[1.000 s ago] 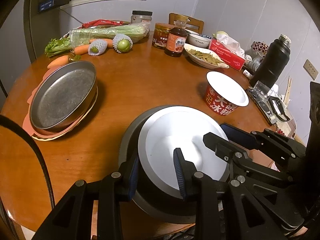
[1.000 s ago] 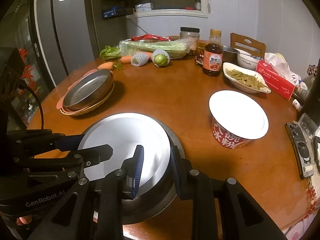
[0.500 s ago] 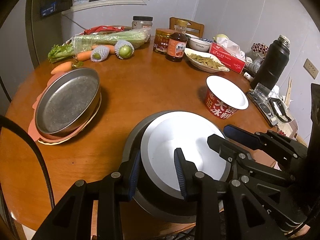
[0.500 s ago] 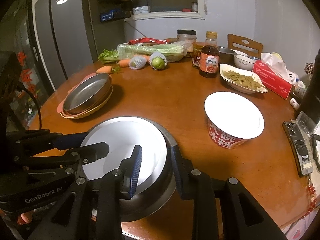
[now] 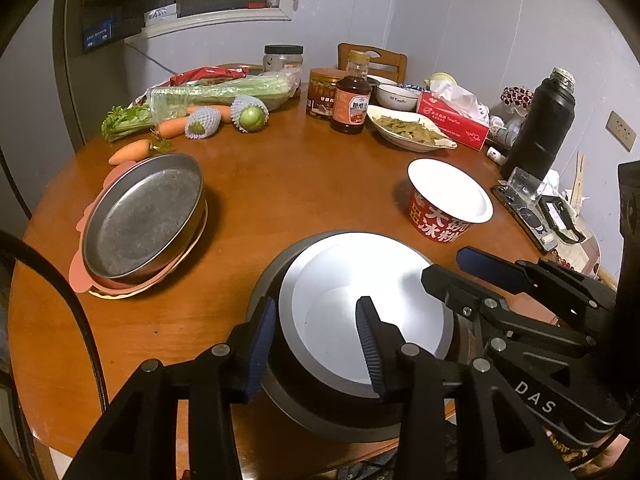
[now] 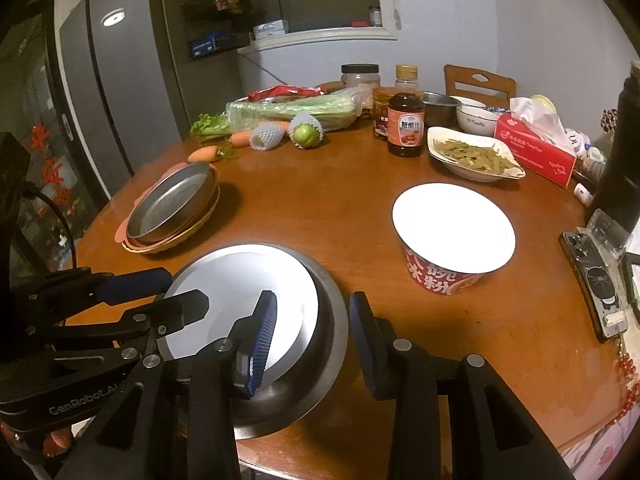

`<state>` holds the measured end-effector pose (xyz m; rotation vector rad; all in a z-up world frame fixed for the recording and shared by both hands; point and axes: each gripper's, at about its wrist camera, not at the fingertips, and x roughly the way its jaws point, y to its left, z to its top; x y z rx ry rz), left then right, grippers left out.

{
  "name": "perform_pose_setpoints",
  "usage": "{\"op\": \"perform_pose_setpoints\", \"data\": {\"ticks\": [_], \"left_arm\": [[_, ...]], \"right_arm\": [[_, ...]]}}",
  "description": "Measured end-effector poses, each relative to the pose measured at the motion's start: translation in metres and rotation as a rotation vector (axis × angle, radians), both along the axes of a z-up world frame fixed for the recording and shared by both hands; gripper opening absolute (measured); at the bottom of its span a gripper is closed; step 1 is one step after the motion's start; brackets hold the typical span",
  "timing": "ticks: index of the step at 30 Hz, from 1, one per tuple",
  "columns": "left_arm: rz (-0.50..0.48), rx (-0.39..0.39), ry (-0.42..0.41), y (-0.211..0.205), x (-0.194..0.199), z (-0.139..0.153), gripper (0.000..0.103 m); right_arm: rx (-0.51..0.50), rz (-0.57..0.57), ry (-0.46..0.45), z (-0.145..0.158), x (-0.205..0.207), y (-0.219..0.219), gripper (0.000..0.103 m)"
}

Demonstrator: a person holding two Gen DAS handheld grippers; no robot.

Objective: Organize plates and bowls
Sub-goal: 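Hold the white plate over the steel bowl with the left tool, then lower the white plate into the steel bowl and open the left tool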

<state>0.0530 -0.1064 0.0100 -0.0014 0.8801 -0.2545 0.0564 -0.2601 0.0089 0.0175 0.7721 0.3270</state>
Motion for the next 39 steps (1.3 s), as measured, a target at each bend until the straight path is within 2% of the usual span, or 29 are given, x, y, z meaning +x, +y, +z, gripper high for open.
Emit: {"op": "perform_pose_setpoints", "data": {"ticks": [6, 10, 20, 22, 30, 39], "left_arm": [[-0.003, -0.001, -0.014, -0.002, -0.003, 0.003, 0.044], [-0.006, -0.001, -0.019, -0.003, -0.003, 0.003, 0.045], [-0.030, -0.016, -0.045, -0.008, 0.000, 0.009, 0.047], [-0.039, -0.027, -0.048, -0.009, 0.003, 0.011, 0.048], [-0.063, -0.049, -0.074, -0.014, 0.014, 0.023, 0.048], [-0.094, -0.017, -0.112, -0.026, 0.027, 0.031, 0.049]], "right_arm": [[0.013, -0.015, -0.015, 0.002, -0.003, -0.005, 0.040], [0.027, -0.029, -0.029, 0.004, -0.004, -0.011, 0.046], [0.053, -0.087, -0.050, 0.008, 0.001, -0.029, 0.048], [0.056, -0.100, -0.056, 0.010, 0.002, -0.032, 0.053], [0.048, -0.153, -0.090, 0.021, 0.002, -0.043, 0.058], [0.034, -0.227, -0.104, 0.031, 0.010, -0.058, 0.060]]}}
